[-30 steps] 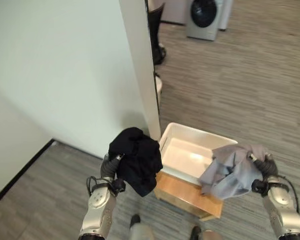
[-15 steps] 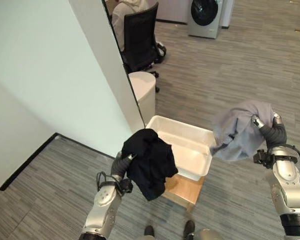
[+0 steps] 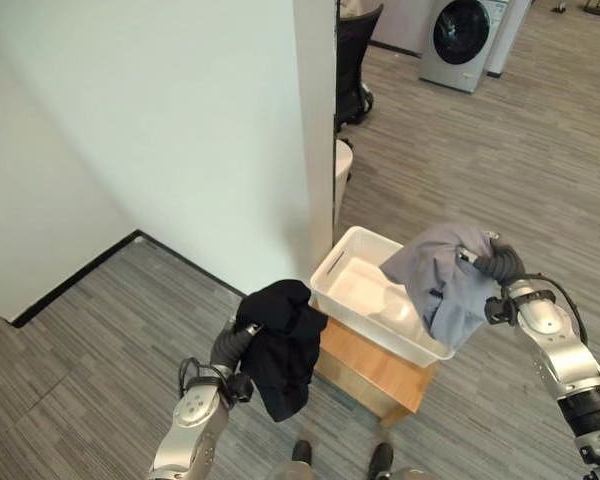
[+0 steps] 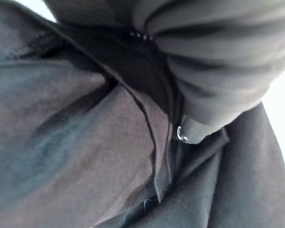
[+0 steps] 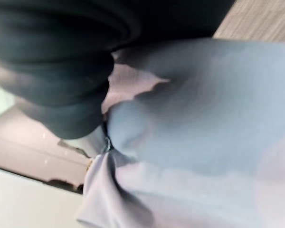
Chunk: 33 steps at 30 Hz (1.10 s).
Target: Pick up bed clothes into laundry basket.
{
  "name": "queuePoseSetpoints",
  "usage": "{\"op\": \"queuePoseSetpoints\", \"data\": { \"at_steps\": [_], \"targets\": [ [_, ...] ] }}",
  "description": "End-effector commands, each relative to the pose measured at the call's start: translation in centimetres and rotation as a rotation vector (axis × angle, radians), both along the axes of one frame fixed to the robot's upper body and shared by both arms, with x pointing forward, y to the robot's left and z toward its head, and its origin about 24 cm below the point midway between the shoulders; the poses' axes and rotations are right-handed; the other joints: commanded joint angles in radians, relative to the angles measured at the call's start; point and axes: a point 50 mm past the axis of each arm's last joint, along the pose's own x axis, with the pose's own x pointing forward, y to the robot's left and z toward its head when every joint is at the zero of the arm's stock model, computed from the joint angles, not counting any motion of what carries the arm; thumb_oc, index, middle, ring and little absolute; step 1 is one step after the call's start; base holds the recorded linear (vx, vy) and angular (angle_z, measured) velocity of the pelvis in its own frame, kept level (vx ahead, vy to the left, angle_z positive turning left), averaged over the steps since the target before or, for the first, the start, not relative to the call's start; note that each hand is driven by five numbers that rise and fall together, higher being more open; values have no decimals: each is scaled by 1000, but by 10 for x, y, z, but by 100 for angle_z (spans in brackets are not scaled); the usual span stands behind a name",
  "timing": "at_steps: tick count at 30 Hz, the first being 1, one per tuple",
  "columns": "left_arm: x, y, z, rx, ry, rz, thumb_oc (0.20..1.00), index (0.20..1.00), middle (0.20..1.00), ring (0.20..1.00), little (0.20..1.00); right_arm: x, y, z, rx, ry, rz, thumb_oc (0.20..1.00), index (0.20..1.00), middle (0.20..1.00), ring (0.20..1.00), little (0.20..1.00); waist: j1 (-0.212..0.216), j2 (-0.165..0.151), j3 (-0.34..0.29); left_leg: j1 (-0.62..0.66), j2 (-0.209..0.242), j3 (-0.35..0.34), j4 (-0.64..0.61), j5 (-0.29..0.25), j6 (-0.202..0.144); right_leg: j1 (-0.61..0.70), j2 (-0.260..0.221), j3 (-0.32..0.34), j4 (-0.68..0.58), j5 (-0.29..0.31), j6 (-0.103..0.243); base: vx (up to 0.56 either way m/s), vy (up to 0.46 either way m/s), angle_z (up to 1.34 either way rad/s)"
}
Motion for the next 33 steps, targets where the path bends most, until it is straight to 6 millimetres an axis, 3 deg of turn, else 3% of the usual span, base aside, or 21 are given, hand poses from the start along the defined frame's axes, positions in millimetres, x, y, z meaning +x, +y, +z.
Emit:
{"op": "queuePoseSetpoints", "data": {
  "at_steps": [1,5,9,12,16,21,25,26,28,29,33],
  "targets": [
    [6,8,30,-17,-149,-11,200,200,200,200,200,17,4,47,7,-193,-6,200,200,200,200,200,7,-68,-32,-12,4,-31,6,-18,-5,124,-131,17,-139,48,155,-14,36,4],
    [0,9,24,-25,-120,-1,200,200,200,200,200,43,8,89,-45,-275,-22,200,200,200,200,200,27,-76,-26,-22,-4,-40,6,-15,-3,117,-134,14,-139,56,159,-13,37,1],
    [2,12,25,-18,-120,11,200,200,200,200,200,51,26,109,-99,-304,60,200,200,200,200,200,31,-84,-15,-29,-6,-40,6,-12,-4,108,-133,19,-139,63,159,-15,7,-2],
    [3,10,25,-19,-121,9,200,200,200,200,200,53,35,102,-138,-272,99,200,200,200,200,200,32,-90,-10,-33,-4,-38,6,-11,-3,103,-131,19,-139,63,159,-12,5,0],
    [4,9,26,-13,-123,7,200,200,200,200,200,57,40,73,-113,-168,98,200,200,200,200,200,37,-89,5,-40,-2,-42,6,-8,-3,97,-130,18,-139,63,157,0,0,0],
    [4,16,28,-1,-125,33,200,200,200,200,200,65,33,46,-164,-38,40,200,200,200,200,200,48,-82,23,-55,-3,-46,6,0,-5,85,-128,17,-139,64,154,-7,0,0],
    [4,21,32,-4,-136,60,200,200,200,200,200,78,22,42,-271,38,-36,200,200,200,200,200,58,-75,44,-76,-2,-52,6,11,-7,67,-126,17,-139,69,152,-37,-2,-1],
    [3,23,33,-7,-140,64,200,200,200,200,200,84,19,47,-384,58,-41,200,200,200,200,200,64,-77,50,-85,-3,-54,7,15,-8,59,-123,17,-139,71,151,0,0,0],
    [4,24,33,-10,-142,65,200,200,200,200,200,87,17,51,-434,69,-43,200,200,200,200,200,65,-77,53,-89,-3,-56,8,16,-9,56,-122,17,-139,71,151,0,0,0],
    [4,24,32,-16,-139,58,200,200,200,200,200,91,11,51,-524,116,-59,1000,1000,1000,1000,1000,70,-80,57,-96,-2,-61,9,19,-10,53,-119,15,-139,71,150,0,0,0],
    [5,24,33,-18,-138,51,200,200,200,200,200,97,17,57,-592,144,-39,1000,1000,1000,1000,1000,66,-84,60,-103,-1,-64,10,21,-11,47,-117,15,-139,71,149,0,0,6]
  ]
}}
